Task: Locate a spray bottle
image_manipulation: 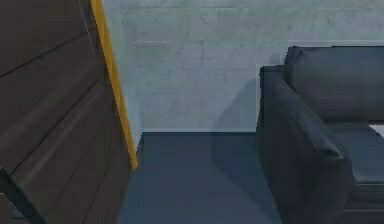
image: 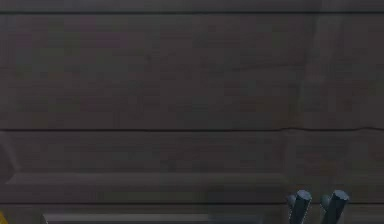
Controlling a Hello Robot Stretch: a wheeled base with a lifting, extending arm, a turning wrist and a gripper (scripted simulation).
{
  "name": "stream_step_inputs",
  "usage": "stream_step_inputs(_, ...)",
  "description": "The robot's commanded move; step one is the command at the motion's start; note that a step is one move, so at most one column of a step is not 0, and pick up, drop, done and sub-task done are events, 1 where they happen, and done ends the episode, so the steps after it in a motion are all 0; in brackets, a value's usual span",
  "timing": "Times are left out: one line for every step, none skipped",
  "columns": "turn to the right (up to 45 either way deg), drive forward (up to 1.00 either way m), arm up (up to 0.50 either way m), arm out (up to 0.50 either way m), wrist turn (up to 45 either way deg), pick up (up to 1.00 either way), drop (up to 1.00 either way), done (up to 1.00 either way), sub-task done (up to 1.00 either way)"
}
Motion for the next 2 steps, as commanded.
stream_step_inputs(-45.0,0.0,0.0,0.0,0.0,0.0,0.0,0.0,0.0)
stream_step_inputs(-45.0,0.0,0.0,0.0,0.0,0.0,0.0,0.0,0.0)
